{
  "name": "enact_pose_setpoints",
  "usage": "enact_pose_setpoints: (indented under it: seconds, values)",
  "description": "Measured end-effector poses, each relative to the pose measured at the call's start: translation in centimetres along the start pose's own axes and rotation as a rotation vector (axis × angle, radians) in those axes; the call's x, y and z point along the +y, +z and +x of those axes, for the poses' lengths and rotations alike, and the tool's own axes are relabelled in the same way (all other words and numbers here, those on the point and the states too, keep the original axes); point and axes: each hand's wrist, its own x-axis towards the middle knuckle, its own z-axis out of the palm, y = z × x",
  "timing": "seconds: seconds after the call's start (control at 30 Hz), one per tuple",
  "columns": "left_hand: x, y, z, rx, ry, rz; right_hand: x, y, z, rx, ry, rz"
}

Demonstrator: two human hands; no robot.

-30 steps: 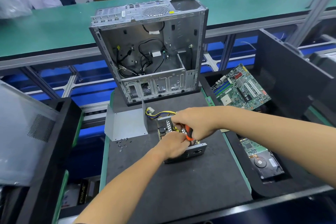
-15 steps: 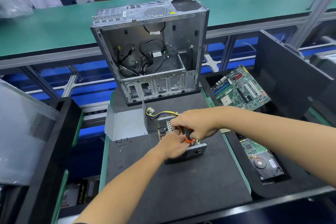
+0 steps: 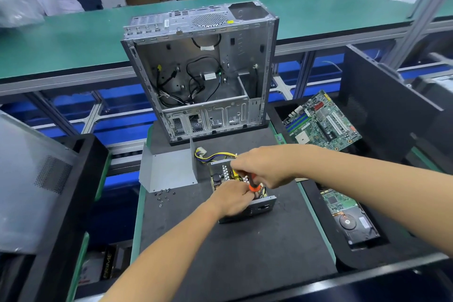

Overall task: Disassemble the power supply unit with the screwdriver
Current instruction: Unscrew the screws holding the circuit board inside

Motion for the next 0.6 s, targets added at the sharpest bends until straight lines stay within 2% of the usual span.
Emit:
enact_pose_setpoints:
  seconds: [0.17,0.23,0.33,0.37,0.47,0.6]
  values:
    - [0.1,0.0,-0.2,0.011,-0.012,-0.007,-0.2,-0.1,0.1,0.009,-0.029,0.156]
    - [0.2,-0.1,-0.2,0.024,-0.003,-0.022,-0.4,0.1,0.1,0.024,0.034,0.017]
    - [0.1,-0.1,-0.2,0.02,-0.01,-0.031,-0.5,0.7,0.4,0.043,0.105,-0.398]
    - [0.1,0.0,-0.1,0.019,-0.01,-0.024,-0.5,0.9,0.5,0.057,0.128,-0.418]
    - [0.0,0.1,0.1,0.031,-0.015,-0.017,0.1,0.9,0.6,0.079,0.109,-0.221]
    - [-0.1,0.1,0.2,0.023,-0.001,-0.009,0.5,0.3,-0.1,0.059,0.018,0.283]
